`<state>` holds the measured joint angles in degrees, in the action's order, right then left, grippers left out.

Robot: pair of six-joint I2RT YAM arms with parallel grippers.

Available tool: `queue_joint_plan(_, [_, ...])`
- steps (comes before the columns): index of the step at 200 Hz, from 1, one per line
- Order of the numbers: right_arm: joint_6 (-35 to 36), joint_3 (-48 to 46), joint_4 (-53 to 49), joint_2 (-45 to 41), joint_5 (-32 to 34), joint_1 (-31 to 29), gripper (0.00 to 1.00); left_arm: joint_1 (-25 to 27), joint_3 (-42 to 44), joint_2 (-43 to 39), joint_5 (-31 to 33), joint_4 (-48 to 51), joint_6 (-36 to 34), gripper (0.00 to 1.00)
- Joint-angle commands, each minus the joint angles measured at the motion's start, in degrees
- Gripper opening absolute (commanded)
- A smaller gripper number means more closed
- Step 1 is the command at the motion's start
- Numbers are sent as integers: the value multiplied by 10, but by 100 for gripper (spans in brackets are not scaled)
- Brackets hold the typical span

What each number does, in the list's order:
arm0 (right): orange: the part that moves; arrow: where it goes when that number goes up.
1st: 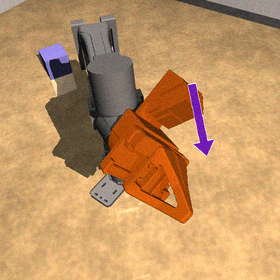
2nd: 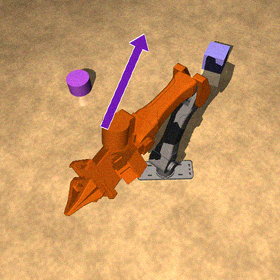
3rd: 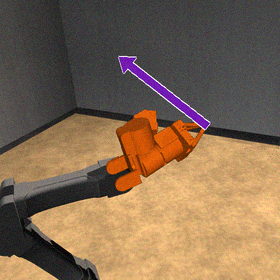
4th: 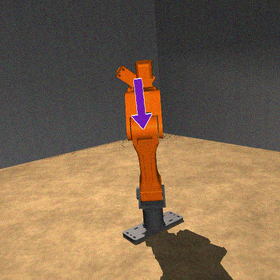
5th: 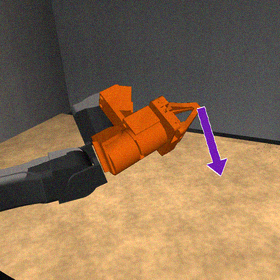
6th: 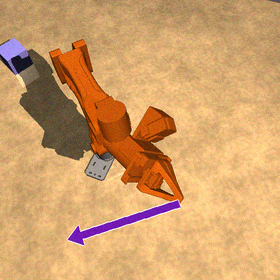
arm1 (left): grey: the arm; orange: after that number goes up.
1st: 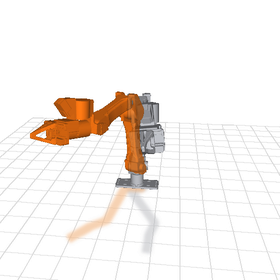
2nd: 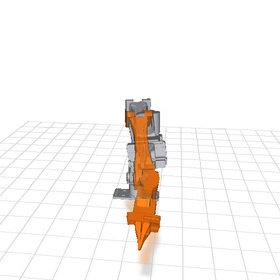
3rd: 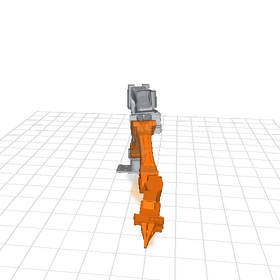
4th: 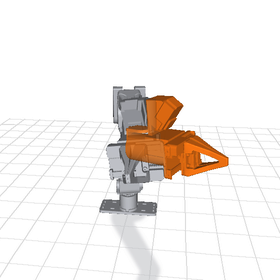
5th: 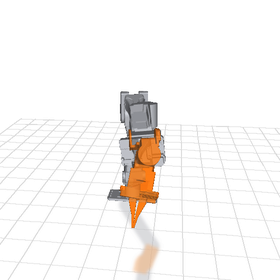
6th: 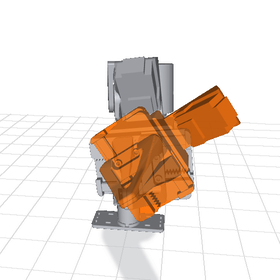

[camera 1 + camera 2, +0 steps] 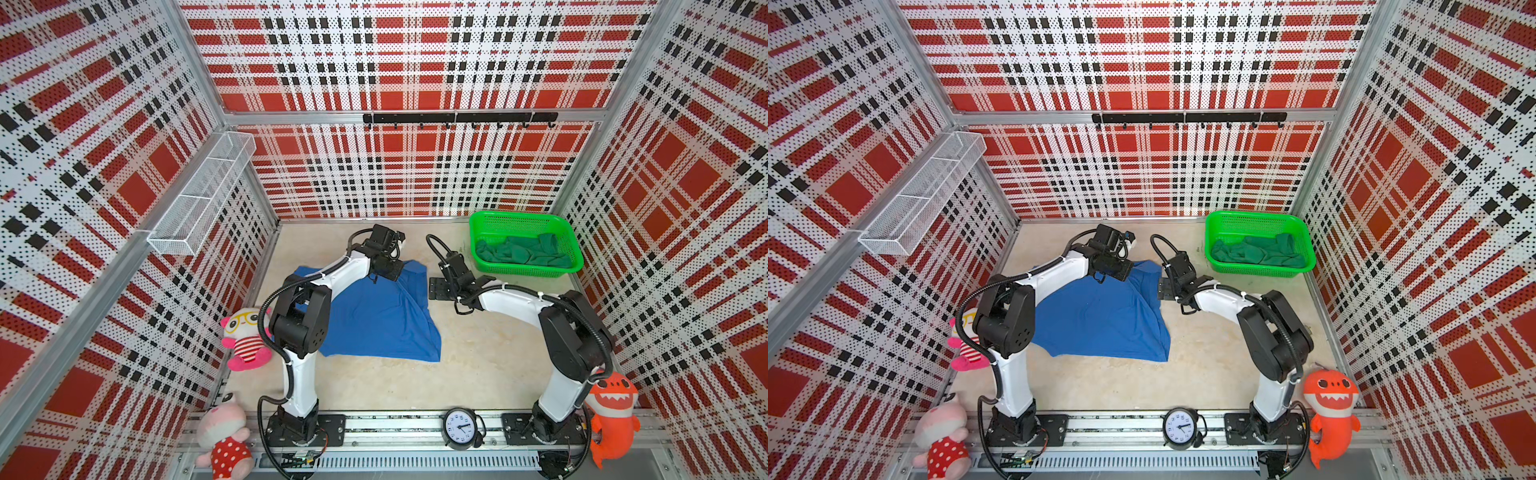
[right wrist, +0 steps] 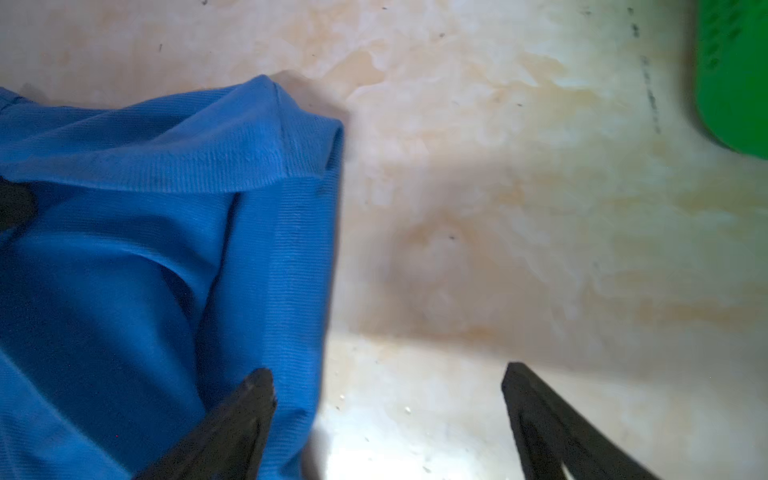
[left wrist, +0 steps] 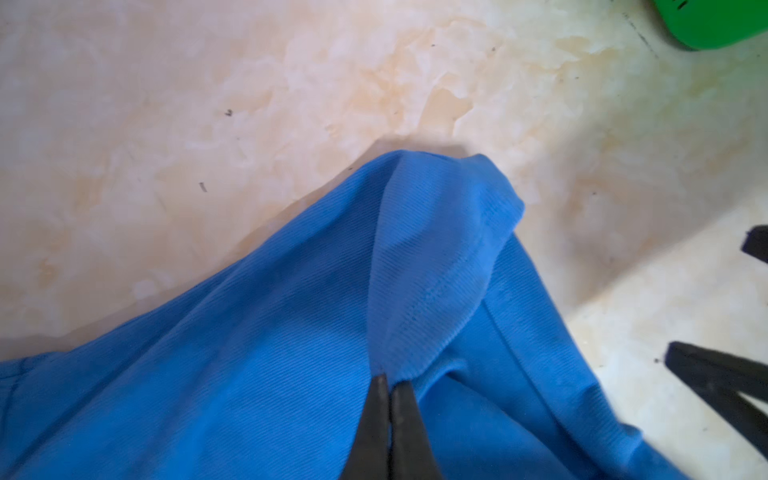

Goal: Fold and stack the tank tops

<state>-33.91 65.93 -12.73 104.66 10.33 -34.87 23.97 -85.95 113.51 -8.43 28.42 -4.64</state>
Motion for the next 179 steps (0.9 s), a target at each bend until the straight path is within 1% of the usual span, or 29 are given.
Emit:
queue_joint_plan(1, [4, 39, 16, 53, -2, -14, 92, -5, 8, -23, -27, -22, -21, 0])
queue_joint_plan(42, [1, 96, -12, 123, 12, -37, 95, -8, 12, -11, -21, -33, -6, 0])
queue_joint_plan(66, [-13, 111, -57, 140, 63, -40, 95, -8, 14, -1, -7, -35, 3, 0])
queue_joint_plan(90, [-19, 94, -79, 126, 102, -35, 95, -9, 16, 14, 16, -35, 16, 0])
queue_joint_plan(132, [-21, 39, -70, 77, 109, 2, 95, -2, 18, 49, 46, -31, 44, 0])
queue_joint_plan(179, [-7, -6, -65, 24, 110, 48, 95, 13, 13, 78, 91, -17, 49, 0])
